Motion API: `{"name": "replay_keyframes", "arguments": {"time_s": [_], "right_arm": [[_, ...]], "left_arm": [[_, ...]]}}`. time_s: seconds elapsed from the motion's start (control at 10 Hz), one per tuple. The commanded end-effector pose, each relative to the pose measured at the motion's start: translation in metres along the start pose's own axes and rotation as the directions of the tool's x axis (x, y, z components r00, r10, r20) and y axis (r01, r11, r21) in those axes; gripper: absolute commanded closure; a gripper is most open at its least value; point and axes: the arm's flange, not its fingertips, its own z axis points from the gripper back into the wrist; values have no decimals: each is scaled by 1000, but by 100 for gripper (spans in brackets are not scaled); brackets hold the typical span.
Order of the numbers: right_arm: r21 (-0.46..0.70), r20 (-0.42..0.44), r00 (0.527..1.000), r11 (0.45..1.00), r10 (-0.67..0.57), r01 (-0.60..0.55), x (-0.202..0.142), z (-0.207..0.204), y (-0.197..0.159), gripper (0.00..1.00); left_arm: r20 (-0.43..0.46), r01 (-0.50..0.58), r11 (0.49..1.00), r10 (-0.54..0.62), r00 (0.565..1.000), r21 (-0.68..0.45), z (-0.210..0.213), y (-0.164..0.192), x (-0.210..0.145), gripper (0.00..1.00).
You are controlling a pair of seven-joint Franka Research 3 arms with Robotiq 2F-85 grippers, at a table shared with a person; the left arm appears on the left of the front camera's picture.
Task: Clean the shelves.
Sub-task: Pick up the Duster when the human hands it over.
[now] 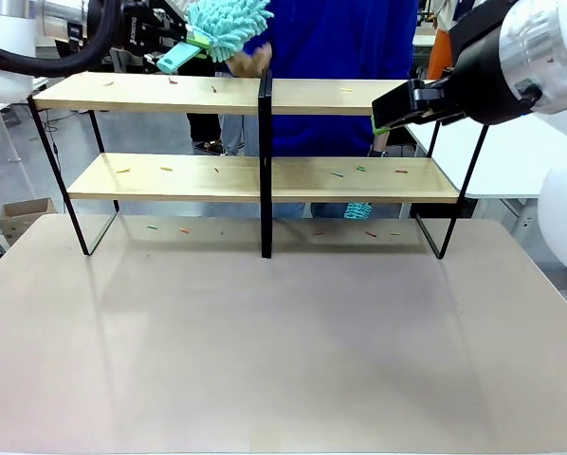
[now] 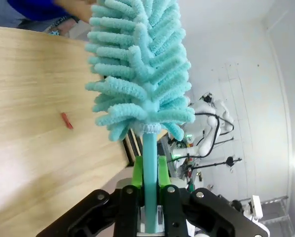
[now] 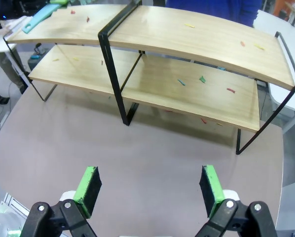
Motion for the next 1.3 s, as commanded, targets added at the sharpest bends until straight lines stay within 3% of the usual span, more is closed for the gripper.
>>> {"name": "replay_keyframes", "arguments": {"time_s": [0.0,0.1,0.2,0.3,0.4,0.5,0.7,0.8,1.0,1.1,1.2], "right_arm": [[5,1,1000,1000,-3,3,0,0,0,0],[5,1,1000,1000,-3,3,0,0,0,0],[5,1,1000,1000,-3,3,0,0,0,0],[5,1,1000,1000,-3,3,0,0,0,0],[5,1,1000,1000,-3,3,0,0,0,0],[5,1,1000,1000,-3,3,0,0,0,0],[5,1,1000,1000,-3,3,0,0,0,0],[5,1,1000,1000,-3,3,0,0,0,0],[5,1,1000,1000,-3,3,0,0,0,0],[5,1,1000,1000,-3,3,0,0,0,0],[5,1,1000,1000,-3,3,0,0,0,0]], "left_arm": [[-173,173,985,-173,970,-19,34,-41,-40,100],[-269,279,960,-264,926,18,62,-64,-71,100],[-339,369,929,-352,872,-16,96,-82,-105,100],[-352,456,889,-442,825,-47,132,-94,-141,100],[-318,545,832,-546,775,-101,174,-102,-185,100],[-217,607,789,-611,761,-95,209,-103,-221,100],[8,601,798,-602,798,52,281,-88,-274,100],[114,536,832,-552,826,144,321,-75,-292,100],[270,418,896,-444,855,150,378,-48,-306,100],[321,422,898,-438,840,120,393,-35,-307,100],[349,370,925,-376,858,88,394,-24,-299,100]]}}
